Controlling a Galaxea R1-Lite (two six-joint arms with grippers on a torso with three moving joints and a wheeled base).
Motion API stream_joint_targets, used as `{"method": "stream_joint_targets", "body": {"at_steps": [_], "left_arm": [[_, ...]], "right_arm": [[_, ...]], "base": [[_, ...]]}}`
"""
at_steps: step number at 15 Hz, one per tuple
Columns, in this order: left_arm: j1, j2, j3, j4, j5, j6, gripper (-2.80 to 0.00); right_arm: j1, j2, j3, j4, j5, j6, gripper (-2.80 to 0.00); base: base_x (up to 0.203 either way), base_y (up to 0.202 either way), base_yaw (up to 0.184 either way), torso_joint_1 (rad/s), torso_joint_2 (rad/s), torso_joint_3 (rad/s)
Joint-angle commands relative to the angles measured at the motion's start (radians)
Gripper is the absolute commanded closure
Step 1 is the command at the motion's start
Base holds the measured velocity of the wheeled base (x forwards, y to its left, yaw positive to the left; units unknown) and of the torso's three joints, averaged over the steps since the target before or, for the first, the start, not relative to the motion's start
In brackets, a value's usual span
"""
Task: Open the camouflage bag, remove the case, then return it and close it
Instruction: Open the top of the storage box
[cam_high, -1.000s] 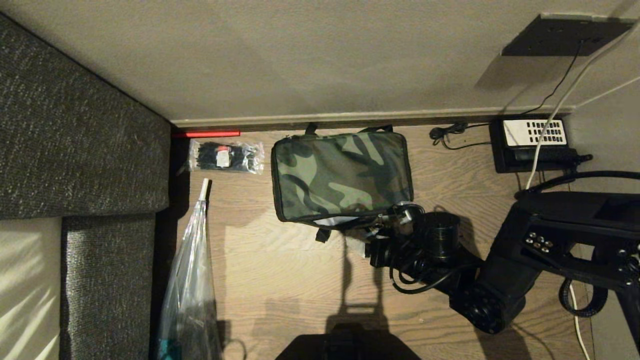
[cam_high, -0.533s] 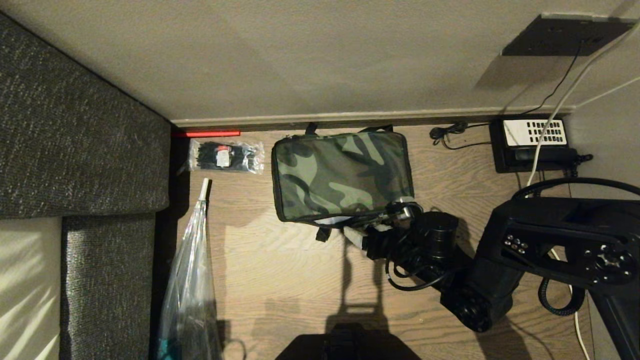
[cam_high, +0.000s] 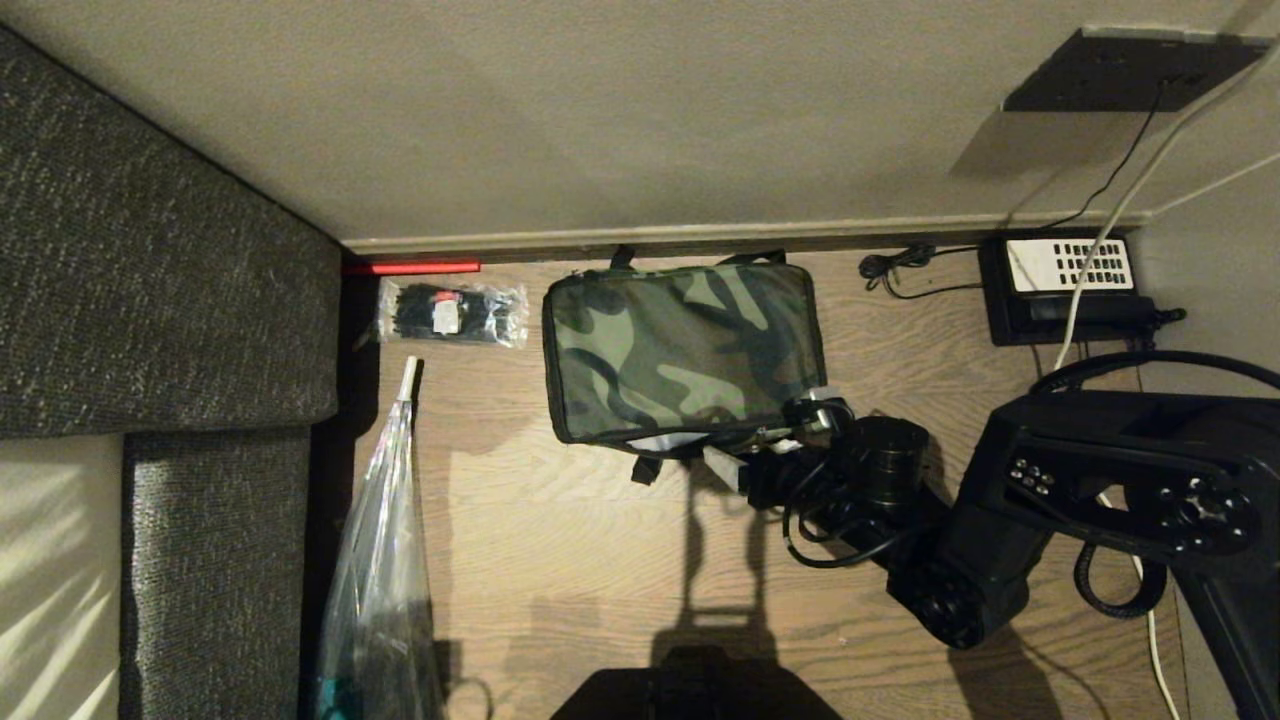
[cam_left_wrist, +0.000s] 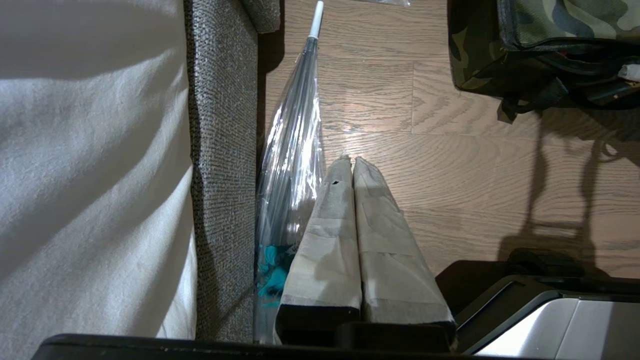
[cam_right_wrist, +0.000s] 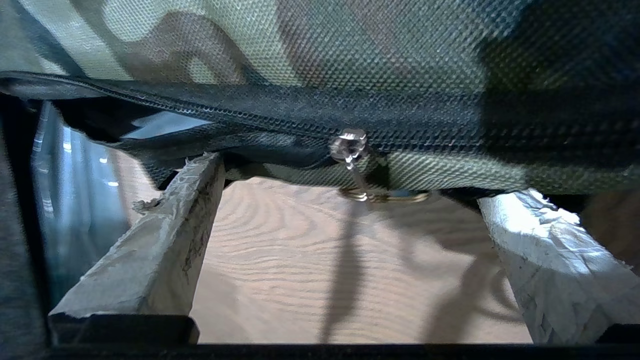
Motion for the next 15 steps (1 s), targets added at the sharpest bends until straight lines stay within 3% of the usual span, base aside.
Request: {"method": "stream_joint_targets", "body": {"at_steps": [1,7,15], "left_arm": [[0.0,0.0,0.003,0.0,0.0,0.0,0.0],[0.0,-0.002,0.003,0.0,0.0,0.0,0.0],[0.0,-0.002,0.003,0.0,0.0,0.0,0.0]], "right_arm": [[-0.003,0.026,-0.016,-0.007,-0.003,-0.04,-2.8],[-0.016,0.02,-0.017,-0.009,0.008,-0.055,-2.8],[-0.019,-0.025,0.041,0.007,0.128,-0.032,-2.8]], "base": [[0.0,0.0,0.0,0.0,0.0,0.0],[0.0,0.0,0.0,0.0,0.0,0.0],[0.0,0.0,0.0,0.0,0.0,0.0]]}}
